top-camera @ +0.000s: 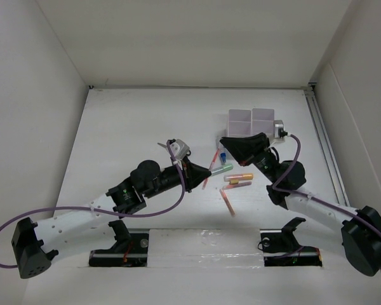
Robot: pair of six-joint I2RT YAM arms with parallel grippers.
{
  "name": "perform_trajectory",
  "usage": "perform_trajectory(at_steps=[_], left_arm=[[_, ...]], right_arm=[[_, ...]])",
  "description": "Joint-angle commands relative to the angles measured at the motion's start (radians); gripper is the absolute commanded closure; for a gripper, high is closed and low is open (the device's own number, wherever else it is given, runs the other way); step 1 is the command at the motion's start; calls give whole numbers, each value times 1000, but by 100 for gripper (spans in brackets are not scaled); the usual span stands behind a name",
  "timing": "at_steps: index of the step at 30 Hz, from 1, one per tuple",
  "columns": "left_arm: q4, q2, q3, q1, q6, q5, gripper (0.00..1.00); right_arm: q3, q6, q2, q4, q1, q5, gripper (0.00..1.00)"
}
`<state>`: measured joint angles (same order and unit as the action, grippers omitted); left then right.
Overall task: Sort the stationery into containers
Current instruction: Close the pen cap on the pen.
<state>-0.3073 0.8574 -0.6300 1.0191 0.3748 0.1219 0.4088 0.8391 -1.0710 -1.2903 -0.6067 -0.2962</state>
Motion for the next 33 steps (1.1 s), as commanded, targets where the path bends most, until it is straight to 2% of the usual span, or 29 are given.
perform_trajectory(at_steps=[1,10,18,27,33], left_arm=[[-41,-12,-7,-1,-11,-5,100],[-41,-3,-7,-1,-11,-5,100],[-41,8,-16,-1,-11,4,100],[-41,8,-16,-1,-11,4,100],[-41,17,-16,-1,-11,13,100]], right_arm=[[-4,-17,25,-147,19,-8,100],[5,-17,14,-147,19,-17,100],[5,20,-47,-230,19,-35,100],[5,20,-26,-230,19,-24,100],[27,2,5,-170,30,-15,100]])
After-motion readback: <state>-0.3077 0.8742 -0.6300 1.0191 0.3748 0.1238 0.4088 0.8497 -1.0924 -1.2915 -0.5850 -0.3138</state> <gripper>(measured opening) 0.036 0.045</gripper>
